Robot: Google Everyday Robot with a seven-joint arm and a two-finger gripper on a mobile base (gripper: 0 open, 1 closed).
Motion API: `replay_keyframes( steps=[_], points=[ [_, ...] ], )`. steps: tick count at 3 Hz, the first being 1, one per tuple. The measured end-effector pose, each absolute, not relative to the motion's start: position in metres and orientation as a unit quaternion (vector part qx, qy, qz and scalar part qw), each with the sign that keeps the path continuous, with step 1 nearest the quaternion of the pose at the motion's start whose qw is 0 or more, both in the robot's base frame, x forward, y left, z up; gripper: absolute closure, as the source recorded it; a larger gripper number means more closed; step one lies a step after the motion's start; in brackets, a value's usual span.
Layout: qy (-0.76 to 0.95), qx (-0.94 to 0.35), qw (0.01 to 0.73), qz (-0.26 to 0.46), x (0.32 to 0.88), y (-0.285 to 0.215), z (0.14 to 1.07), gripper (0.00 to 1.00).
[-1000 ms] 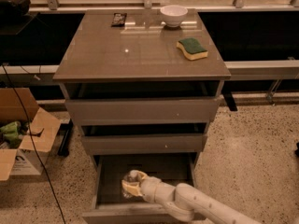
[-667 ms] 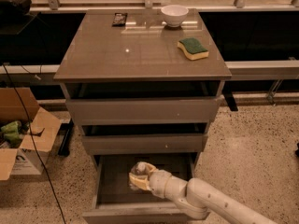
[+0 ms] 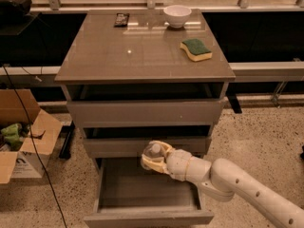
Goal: Pick water bottle from bottom drawer and place on counter
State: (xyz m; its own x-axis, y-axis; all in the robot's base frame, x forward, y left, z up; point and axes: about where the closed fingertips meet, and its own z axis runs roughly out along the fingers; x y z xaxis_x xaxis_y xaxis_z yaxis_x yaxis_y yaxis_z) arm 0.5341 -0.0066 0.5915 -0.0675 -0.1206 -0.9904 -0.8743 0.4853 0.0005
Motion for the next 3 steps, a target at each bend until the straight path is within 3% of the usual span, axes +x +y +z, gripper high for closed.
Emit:
replay_keyframes(
  steps=[1,3],
  points=[
    [0.612,-0.423,0.600,0.293,0.540,-0.018,0.667,1.00],
    [0.504,-0.528,0.652,0.203,0.539,0.009,0.827,1.00]
  ],
)
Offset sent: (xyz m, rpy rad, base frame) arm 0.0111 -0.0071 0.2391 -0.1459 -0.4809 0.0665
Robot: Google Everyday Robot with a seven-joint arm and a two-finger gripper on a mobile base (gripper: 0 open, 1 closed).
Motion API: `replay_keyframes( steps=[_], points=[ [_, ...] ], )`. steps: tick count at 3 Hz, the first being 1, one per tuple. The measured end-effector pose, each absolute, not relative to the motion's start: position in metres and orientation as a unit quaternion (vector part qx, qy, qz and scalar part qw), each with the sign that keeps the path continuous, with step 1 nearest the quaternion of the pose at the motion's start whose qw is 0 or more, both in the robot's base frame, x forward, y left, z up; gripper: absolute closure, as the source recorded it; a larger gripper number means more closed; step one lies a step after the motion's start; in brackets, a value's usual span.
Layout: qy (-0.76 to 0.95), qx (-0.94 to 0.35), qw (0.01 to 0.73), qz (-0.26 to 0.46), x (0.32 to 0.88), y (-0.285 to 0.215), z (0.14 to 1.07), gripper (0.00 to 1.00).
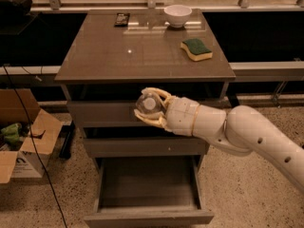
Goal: Pick water bottle from bottom drawer and place on counter
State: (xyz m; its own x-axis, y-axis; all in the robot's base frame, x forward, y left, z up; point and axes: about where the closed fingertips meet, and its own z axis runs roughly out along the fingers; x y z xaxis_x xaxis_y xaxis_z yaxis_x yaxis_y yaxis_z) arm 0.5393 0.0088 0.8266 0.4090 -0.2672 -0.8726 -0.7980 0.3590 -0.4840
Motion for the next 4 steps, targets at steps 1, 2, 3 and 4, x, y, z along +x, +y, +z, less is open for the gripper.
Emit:
replay_keyframes(
  steps=[1,2,3,4],
  points=[
    [0.468,-0.555,0.667,0.166,0.544,0.027,0.898,1.00],
    [0.468,-0.555,0.667,0.166,0.544,0.027,0.898,1.00],
    [0.451,-0.578,0.668,0.131,0.545,0.020,0.923,1.00],
    [0.420,-0.601,0.673,0.097,0.557,0.018,0.951,1.00]
  ],
)
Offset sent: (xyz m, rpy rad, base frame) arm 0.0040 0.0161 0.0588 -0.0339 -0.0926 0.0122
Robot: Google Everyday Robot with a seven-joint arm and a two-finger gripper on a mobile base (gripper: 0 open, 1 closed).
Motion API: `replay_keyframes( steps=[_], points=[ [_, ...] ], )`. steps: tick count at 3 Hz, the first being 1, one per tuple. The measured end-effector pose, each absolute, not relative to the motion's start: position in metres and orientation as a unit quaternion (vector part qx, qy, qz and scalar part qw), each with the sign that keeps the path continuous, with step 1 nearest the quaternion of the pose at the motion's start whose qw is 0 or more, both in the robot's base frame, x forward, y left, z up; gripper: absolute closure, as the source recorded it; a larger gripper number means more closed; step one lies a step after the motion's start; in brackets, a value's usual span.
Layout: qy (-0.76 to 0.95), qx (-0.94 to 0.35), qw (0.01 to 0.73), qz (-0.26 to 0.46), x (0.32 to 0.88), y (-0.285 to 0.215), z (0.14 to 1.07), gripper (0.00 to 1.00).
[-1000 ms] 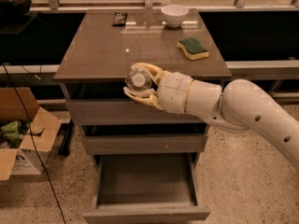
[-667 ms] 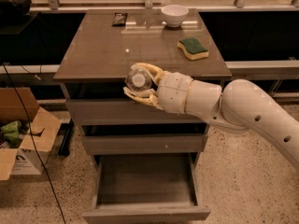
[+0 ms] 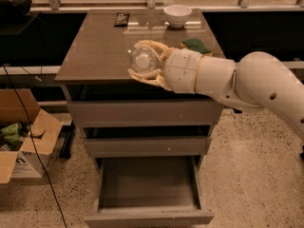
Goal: Pick water bottle from bottom drawer and place on counter
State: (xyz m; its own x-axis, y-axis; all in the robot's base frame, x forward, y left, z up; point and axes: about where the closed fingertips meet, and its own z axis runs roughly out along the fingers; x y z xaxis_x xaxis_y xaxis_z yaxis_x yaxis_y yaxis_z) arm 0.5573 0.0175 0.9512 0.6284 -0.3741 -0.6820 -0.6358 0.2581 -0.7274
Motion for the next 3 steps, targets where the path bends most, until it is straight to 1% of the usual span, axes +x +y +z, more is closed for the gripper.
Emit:
replay_keyframes(
  steps=[1,2,3],
  points=[
    [0.392,-0.624,0.672,0.073,0.583,0.018,0.974,1.00],
    [0.383,-0.639,0.664,0.072,0.619,0.022,0.980,1.00],
    [0.387,-0.646,0.652,0.087,0.655,0.031,0.971,1.00]
  ],
)
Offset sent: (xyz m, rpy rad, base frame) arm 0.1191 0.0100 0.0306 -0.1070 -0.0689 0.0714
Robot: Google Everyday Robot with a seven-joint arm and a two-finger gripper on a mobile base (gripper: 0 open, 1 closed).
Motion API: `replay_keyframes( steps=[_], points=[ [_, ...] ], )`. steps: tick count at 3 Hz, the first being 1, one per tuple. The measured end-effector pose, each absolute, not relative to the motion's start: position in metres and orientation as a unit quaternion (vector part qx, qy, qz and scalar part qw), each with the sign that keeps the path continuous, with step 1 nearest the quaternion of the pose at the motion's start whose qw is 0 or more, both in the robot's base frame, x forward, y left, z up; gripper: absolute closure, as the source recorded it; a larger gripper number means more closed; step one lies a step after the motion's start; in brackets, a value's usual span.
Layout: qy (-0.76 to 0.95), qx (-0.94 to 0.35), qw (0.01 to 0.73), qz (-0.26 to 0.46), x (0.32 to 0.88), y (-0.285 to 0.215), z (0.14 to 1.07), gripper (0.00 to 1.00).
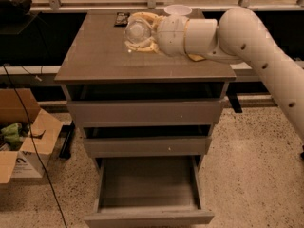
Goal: Pick water bottle from bottom drawer and place on counter
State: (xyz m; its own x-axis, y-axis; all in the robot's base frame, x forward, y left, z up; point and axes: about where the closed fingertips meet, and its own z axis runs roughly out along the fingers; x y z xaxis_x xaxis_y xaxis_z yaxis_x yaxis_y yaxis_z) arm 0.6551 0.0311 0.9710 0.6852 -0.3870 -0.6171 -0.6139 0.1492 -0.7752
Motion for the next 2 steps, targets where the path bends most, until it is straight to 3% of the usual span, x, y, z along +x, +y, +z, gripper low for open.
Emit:
replay_keyframes(
  steps=[1,2],
  points=[
    [0.392,-0.653,0.642,0.092,0.689,0.033,0.958,1.00],
    [0.394,-0.650,0.645,0.085,0.718,0.026,0.946,0.82]
  ],
)
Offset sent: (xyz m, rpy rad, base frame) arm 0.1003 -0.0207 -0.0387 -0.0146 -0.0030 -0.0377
